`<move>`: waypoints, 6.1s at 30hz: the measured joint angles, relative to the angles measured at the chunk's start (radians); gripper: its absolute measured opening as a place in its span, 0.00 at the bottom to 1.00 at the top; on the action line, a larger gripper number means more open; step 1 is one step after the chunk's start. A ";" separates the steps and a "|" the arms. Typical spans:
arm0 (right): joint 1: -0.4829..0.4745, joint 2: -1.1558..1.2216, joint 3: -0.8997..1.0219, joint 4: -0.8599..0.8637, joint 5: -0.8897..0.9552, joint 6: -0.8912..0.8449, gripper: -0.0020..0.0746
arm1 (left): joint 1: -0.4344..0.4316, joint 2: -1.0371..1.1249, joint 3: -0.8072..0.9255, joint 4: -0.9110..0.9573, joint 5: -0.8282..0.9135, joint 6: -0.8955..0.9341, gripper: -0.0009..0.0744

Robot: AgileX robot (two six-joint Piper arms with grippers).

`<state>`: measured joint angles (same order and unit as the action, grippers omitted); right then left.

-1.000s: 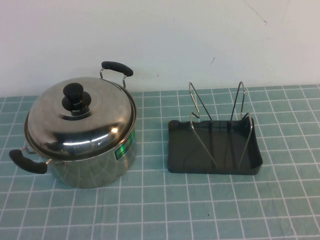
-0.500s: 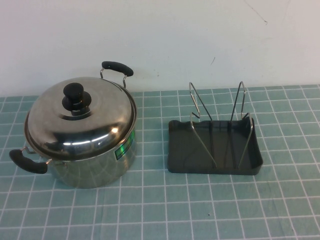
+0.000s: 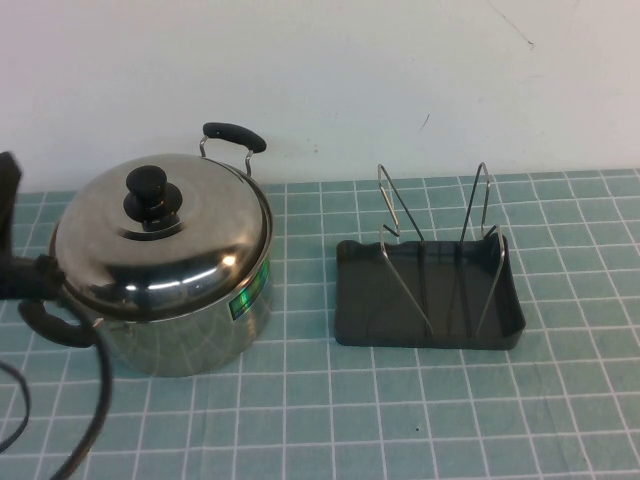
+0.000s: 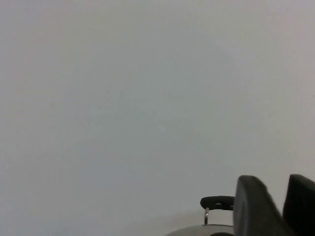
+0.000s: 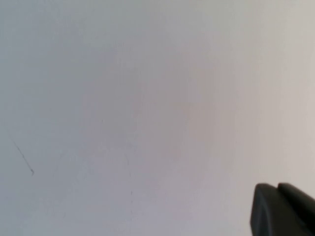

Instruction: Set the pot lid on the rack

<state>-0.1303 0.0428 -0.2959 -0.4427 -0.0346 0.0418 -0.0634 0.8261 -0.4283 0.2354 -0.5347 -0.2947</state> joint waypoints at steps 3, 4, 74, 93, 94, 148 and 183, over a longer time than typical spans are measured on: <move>0.000 0.040 -0.015 0.000 0.035 0.023 0.02 | 0.002 0.172 -0.076 0.107 -0.079 -0.031 0.36; 0.000 0.054 -0.019 0.000 0.048 0.056 0.02 | 0.002 0.225 -0.107 0.134 -0.102 -0.051 0.47; 0.502 1.003 -0.380 -0.588 -0.811 1.828 0.93 | -0.414 0.480 -0.350 0.208 -0.602 -0.420 0.43; 0.582 1.236 -0.385 -0.217 -1.186 1.442 0.11 | -0.414 0.484 -0.350 0.227 -0.574 -0.370 0.53; 0.582 1.236 -0.385 -0.217 -1.180 1.436 0.11 | -0.414 0.484 -0.350 0.233 -0.574 -0.370 0.56; 0.570 1.477 -0.761 -0.580 -0.528 0.981 0.09 | -0.305 0.175 -0.257 0.315 0.475 -0.473 0.01; 0.516 1.663 -0.714 -0.544 -0.499 1.174 0.33 | -0.305 0.175 -0.249 0.329 0.401 -0.549 0.01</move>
<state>0.3858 1.7055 -1.0097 -0.9868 -0.5338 1.2156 -0.3685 1.0013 -0.6778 0.5646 -0.1341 -0.8441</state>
